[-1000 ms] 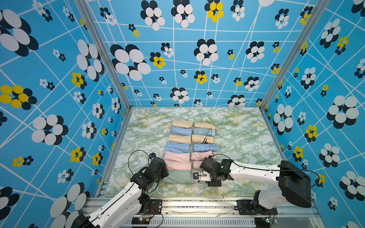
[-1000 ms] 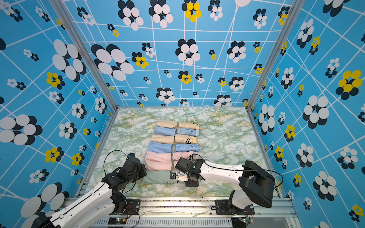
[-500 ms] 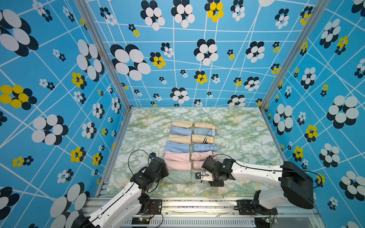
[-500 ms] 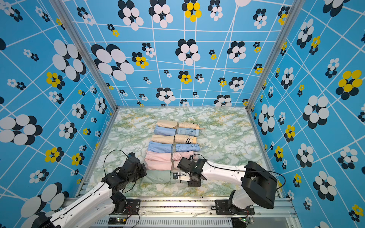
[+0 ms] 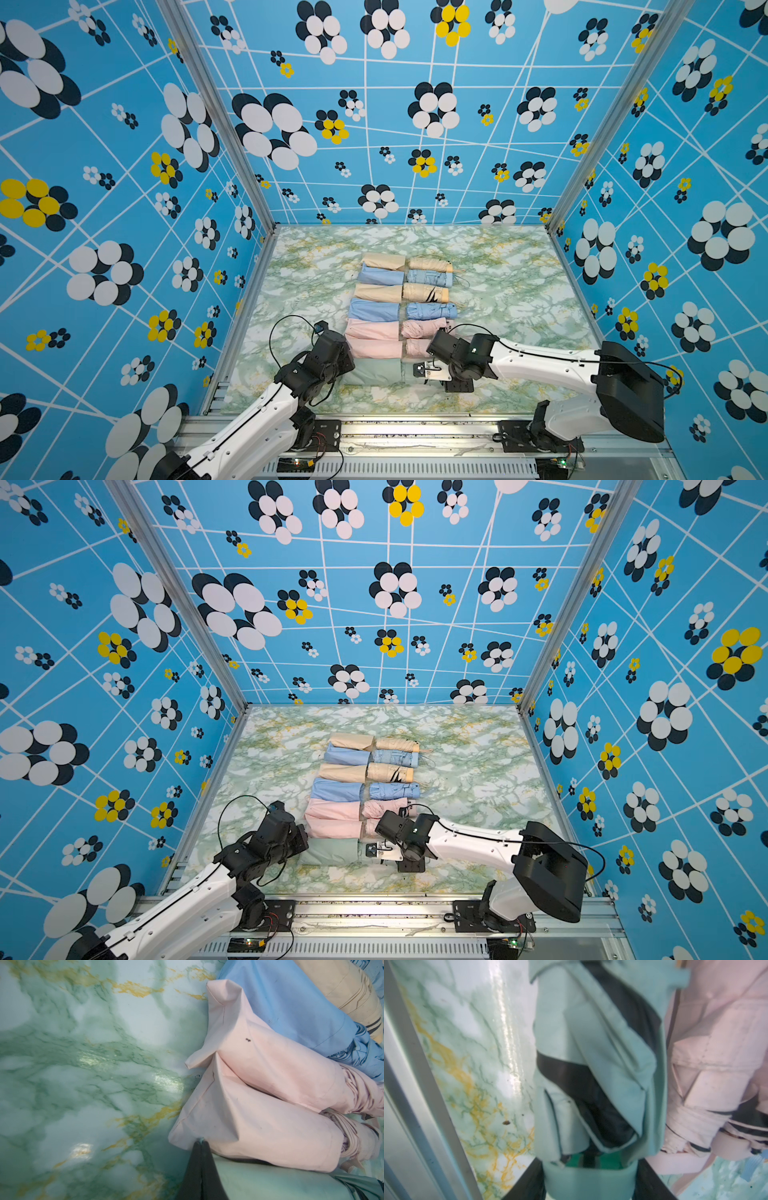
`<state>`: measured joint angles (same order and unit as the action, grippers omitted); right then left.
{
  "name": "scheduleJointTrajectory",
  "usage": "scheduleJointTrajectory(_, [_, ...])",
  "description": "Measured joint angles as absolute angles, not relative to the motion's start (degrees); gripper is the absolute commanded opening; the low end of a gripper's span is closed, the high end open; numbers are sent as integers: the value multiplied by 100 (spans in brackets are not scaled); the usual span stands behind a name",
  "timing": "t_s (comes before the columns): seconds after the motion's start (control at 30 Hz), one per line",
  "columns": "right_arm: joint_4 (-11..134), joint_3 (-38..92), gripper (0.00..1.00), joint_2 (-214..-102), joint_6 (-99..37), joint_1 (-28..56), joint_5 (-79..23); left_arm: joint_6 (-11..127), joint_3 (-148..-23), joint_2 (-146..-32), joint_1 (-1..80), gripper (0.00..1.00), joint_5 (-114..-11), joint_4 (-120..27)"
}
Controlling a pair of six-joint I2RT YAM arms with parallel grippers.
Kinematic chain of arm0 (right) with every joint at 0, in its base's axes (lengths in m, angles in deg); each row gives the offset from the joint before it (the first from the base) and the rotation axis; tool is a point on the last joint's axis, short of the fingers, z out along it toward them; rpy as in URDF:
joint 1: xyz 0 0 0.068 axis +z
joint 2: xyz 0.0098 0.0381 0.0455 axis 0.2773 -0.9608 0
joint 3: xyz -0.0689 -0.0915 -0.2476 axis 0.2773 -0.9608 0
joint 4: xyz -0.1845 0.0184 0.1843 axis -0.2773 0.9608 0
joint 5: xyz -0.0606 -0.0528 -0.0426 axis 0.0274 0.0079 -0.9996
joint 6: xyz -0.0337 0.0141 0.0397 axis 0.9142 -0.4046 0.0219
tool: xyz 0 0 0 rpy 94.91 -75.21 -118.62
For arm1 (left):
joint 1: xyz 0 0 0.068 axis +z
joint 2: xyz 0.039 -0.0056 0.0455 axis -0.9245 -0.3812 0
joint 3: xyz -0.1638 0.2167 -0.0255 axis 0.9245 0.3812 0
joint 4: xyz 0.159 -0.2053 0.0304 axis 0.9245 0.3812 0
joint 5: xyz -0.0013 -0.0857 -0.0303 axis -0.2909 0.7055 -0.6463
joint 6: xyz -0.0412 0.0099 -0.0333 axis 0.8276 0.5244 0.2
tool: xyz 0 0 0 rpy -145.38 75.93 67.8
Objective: Take umbrellas out of sleeves
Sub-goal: Take out the umbrella from the umbrella sleeve.
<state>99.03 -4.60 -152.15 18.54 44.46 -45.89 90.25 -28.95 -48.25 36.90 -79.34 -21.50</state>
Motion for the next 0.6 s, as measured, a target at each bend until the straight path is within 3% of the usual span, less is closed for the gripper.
scheduleJointTrajectory(0.6, [9964, -498, 33, -15140, 1898, 4408, -4738, 8918, -2906, -4823, 3718, 0, -7965, -2037])
